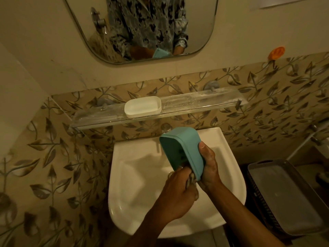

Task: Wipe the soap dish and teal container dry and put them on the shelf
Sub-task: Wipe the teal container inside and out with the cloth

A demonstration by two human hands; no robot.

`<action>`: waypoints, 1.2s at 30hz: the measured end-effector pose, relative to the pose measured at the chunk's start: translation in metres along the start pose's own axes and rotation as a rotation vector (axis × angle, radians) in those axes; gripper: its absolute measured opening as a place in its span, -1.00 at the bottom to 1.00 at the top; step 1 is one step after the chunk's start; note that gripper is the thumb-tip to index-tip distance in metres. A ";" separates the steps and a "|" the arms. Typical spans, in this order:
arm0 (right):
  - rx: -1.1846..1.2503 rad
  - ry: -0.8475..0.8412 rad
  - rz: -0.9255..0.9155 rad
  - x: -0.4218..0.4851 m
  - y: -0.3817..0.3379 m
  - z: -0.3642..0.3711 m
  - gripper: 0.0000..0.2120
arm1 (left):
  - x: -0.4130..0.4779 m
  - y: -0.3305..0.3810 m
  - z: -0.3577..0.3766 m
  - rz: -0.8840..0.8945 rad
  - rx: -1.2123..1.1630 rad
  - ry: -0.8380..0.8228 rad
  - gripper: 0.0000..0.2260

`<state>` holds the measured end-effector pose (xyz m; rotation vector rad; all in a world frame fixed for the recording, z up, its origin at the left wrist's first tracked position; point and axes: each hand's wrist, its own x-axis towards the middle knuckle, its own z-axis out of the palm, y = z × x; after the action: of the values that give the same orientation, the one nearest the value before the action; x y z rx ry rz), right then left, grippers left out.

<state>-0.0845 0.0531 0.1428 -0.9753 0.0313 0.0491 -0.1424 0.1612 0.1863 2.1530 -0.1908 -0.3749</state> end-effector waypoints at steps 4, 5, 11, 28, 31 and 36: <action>-0.044 -0.003 -0.082 0.002 0.001 -0.005 -0.47 | 0.000 0.011 -0.011 -0.223 -0.465 -0.068 -0.68; -0.070 -0.008 -0.100 0.003 -0.001 -0.004 -0.48 | 0.000 0.012 -0.016 -0.274 -0.615 -0.075 -0.69; -0.085 -0.043 -0.090 0.000 -0.001 0.002 -0.52 | -0.001 0.008 -0.033 -0.235 -0.568 -0.152 -0.68; 0.042 0.157 0.021 -0.006 0.016 -0.010 -0.31 | -0.007 -0.010 0.011 -0.017 -0.133 -0.065 -0.49; -0.136 0.181 -0.126 -0.004 0.021 -0.017 -0.61 | -0.005 -0.003 0.000 -0.181 -0.489 -0.114 -0.61; -0.178 0.030 -0.139 -0.010 0.026 -0.011 -0.66 | 0.005 -0.008 -0.004 0.026 -0.050 0.155 -0.72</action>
<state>-0.0959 0.0579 0.1158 -1.1542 -0.0132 -0.0920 -0.1358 0.1676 0.1809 2.1172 -0.1197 -0.1943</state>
